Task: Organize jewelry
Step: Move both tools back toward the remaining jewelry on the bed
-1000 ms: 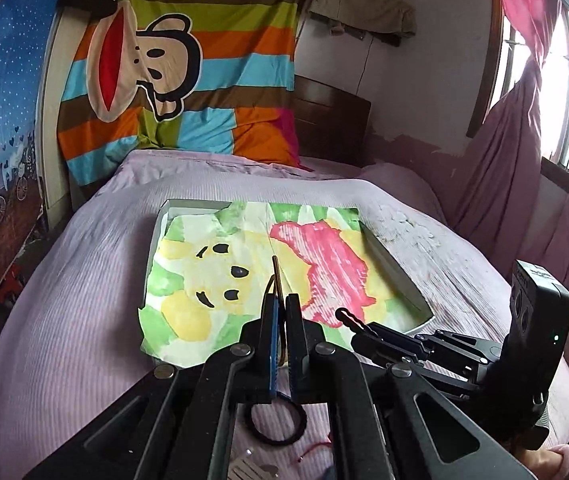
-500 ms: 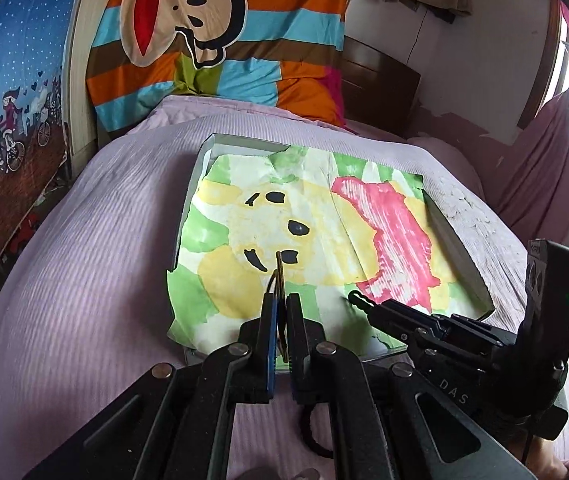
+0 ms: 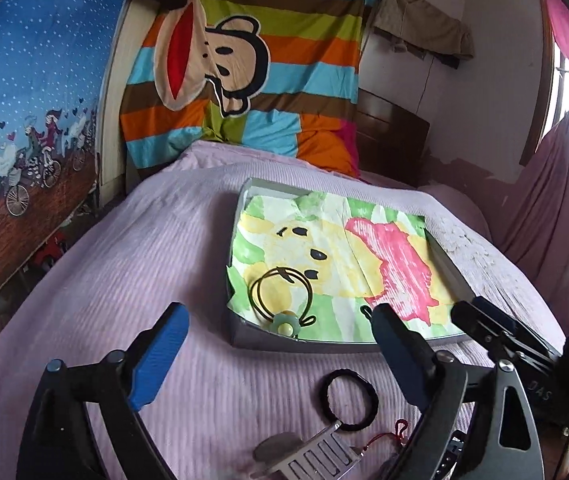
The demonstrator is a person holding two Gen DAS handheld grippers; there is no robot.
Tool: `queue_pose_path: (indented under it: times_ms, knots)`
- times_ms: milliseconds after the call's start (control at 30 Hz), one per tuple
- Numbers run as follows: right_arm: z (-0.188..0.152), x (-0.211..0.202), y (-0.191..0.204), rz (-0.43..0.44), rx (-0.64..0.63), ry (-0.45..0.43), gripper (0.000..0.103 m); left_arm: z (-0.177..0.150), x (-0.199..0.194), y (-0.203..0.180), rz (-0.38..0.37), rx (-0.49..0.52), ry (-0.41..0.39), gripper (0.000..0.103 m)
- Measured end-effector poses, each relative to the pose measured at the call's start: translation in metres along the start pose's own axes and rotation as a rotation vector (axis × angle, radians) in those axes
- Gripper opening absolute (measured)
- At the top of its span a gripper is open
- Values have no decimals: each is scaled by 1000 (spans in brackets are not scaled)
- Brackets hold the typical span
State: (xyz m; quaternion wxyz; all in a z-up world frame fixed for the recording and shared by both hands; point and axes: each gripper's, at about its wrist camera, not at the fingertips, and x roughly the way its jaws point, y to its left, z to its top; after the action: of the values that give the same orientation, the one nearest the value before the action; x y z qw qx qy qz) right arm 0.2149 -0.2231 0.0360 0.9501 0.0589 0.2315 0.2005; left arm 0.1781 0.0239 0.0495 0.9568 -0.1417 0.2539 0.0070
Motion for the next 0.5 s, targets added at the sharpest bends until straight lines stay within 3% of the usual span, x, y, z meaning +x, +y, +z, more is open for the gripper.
queue_pose_path:
  times_ms: [133, 267, 500]
  knots:
    - [-5, -34, 2, -18, 8, -67, 88, -9, -21, -1, 11, 23, -53, 103]
    - [-17, -64, 6, -40, 8, -120, 99, -20, -40, -3, 19, 48, -110, 103]
    - [-41, -96, 17, -66, -18, -130, 101, -44, -65, -3, 44, 90, -164, 103]
